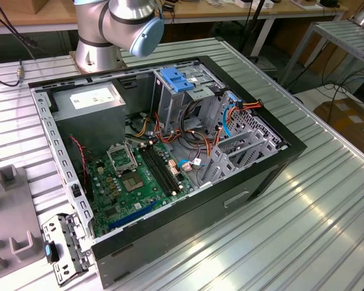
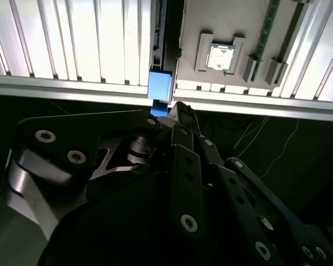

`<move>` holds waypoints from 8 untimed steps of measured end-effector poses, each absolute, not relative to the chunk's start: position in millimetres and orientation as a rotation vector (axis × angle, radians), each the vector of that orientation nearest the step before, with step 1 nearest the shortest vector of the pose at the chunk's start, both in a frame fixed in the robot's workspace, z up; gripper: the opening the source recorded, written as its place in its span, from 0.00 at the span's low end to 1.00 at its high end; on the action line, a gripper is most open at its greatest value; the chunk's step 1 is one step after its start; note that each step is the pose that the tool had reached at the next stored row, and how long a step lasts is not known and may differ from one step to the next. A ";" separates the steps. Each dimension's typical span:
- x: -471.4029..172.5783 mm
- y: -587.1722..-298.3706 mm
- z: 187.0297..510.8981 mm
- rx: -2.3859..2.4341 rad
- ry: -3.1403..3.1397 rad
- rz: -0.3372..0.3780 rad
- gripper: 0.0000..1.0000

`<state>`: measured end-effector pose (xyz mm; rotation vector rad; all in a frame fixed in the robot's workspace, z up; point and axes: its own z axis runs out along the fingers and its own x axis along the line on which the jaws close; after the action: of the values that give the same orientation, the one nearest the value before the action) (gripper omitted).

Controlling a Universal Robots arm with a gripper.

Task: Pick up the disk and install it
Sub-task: 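Pick up the disk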

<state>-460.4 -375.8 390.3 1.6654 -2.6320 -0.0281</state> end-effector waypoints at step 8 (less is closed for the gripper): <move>-460.2 -375.8 390.0 1.793 -2.546 -0.026 0.11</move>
<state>-460.2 -375.8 390.0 1.7927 -2.5459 -0.0259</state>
